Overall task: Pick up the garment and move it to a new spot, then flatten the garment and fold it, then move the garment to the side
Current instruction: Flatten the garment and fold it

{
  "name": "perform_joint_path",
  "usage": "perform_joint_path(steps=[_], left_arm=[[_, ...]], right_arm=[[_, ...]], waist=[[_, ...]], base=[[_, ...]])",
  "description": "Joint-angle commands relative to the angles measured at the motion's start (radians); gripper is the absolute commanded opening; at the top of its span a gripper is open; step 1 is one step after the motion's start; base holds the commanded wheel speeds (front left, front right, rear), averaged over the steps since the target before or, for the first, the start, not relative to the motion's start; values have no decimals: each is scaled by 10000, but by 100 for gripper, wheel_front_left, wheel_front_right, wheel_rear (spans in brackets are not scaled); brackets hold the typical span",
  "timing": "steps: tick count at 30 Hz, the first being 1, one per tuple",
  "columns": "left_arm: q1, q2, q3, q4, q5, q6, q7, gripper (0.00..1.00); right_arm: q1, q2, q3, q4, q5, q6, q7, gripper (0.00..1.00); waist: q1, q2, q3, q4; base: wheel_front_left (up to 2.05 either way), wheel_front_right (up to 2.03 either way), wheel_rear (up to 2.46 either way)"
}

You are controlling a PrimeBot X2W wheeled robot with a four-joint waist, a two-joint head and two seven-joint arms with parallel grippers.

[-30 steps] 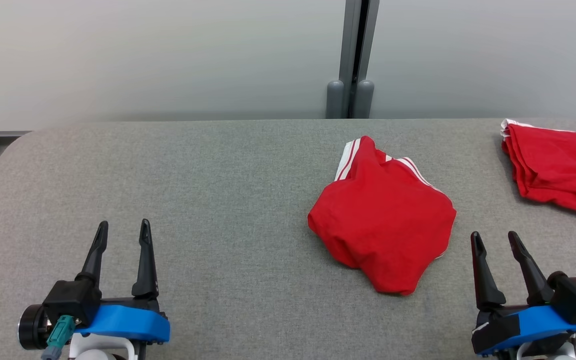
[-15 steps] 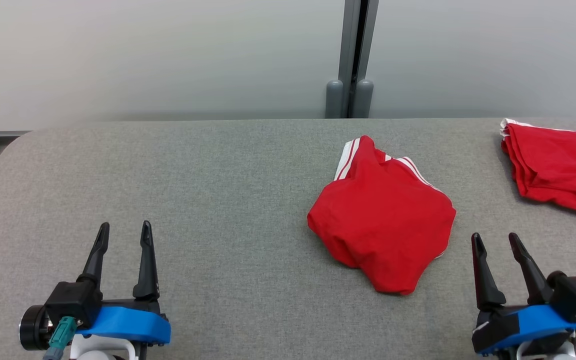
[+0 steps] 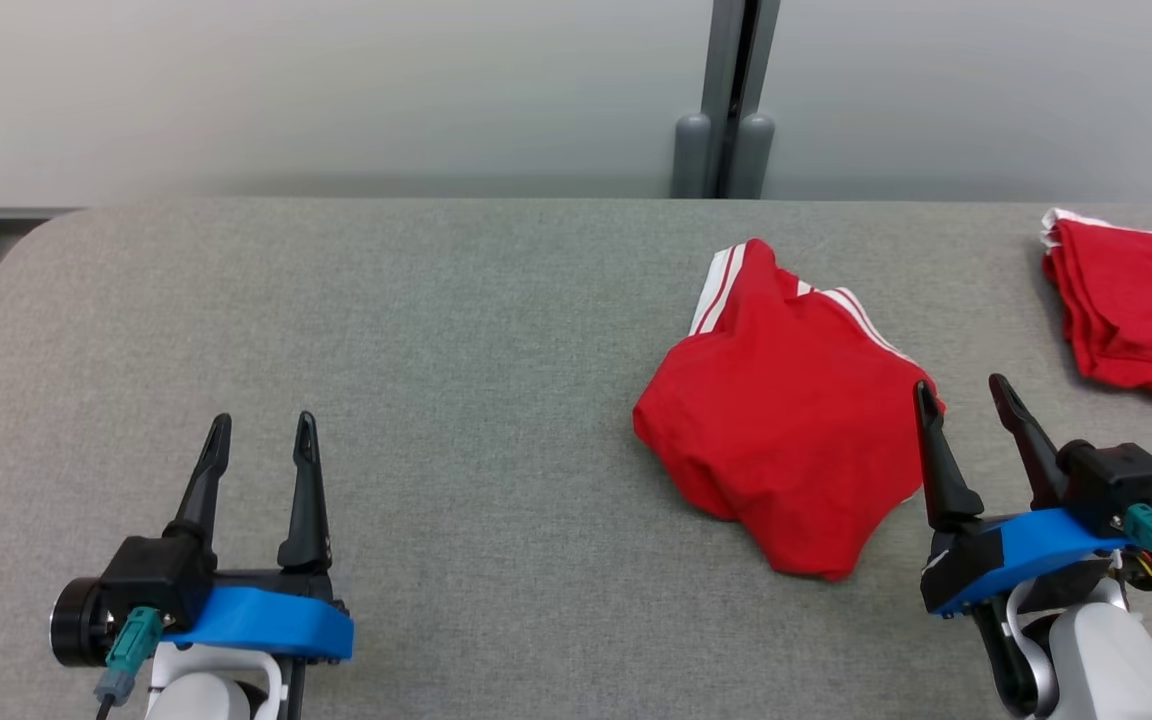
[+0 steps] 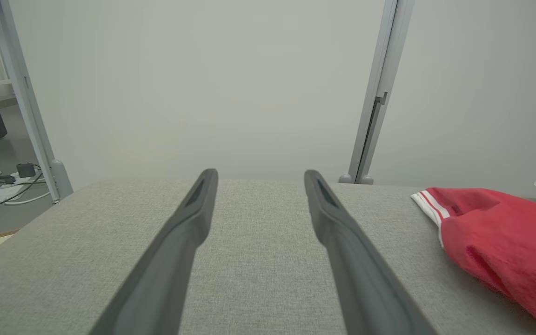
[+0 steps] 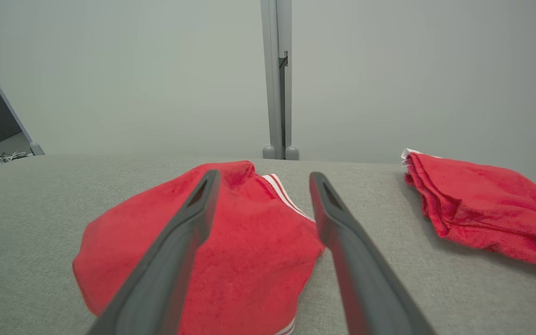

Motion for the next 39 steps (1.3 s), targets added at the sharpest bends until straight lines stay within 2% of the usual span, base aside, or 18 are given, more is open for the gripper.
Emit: perform_joint_path(steps=[1, 13, 20, 21, 22, 25, 30, 36, 39], left_arm=[[-217, -55, 36, -4, 66, -35, -44, 100], [-539, -298, 174, 69, 285, -221, -44, 100], [-538, -349, 359, 110, 373, -309, -44, 100], [-553, -366, 371, 128, 382, -315, -44, 100], [-571, -389, 376, 142, 407, -316, -44, 100], [-571, -423, 388, 170, 439, -327, -44, 100], [-442, -451, 474, 221, 484, -365, -44, 100], [-344, -498, 534, 298, 552, -400, -45, 100], [-247, -510, 560, 348, 561, -436, -45, 100]], right_arm=[[-232, -73, -59, 359, -1, 1, -77, 100], [-895, -127, -590, 3979, -101, 1, -778, 100], [-1328, 22, -508, 5676, -92, 1, -1043, 100], [-1402, 38, -469, 5859, -36, 1, -1074, 8], [-1477, 51, -428, 6011, 4, 1, -1102, 0], [-1611, 62, -535, 6216, 174, 1, -1151, 0], [-1927, -484, -1174, 6118, 357, -2, -1278, 0], [-1689, -1280, -2241, 4990, 411, 0, -1286, 0], [-1474, -1450, -2519, 4326, 212, 1, -1289, 0]], waist=[[-1, 0, 171, 134], [-1, 0, 718, 669], [-1, 0, 779, 727], [-1, 0, 775, 723], [-1, 0, 767, 712], [-1, 0, 730, 673], [-1, 0, 560, 482], [-1, 0, 267, 352], [-1, 0, 101, 314]], base=[[0, 0, 0], [0, 0, 0], [0, 0, 0], [0, 0, 0], [0, 0, 0], [0, 0, 0], [0, 0, 0], [0, 0, 0], [0, 0, 0]])
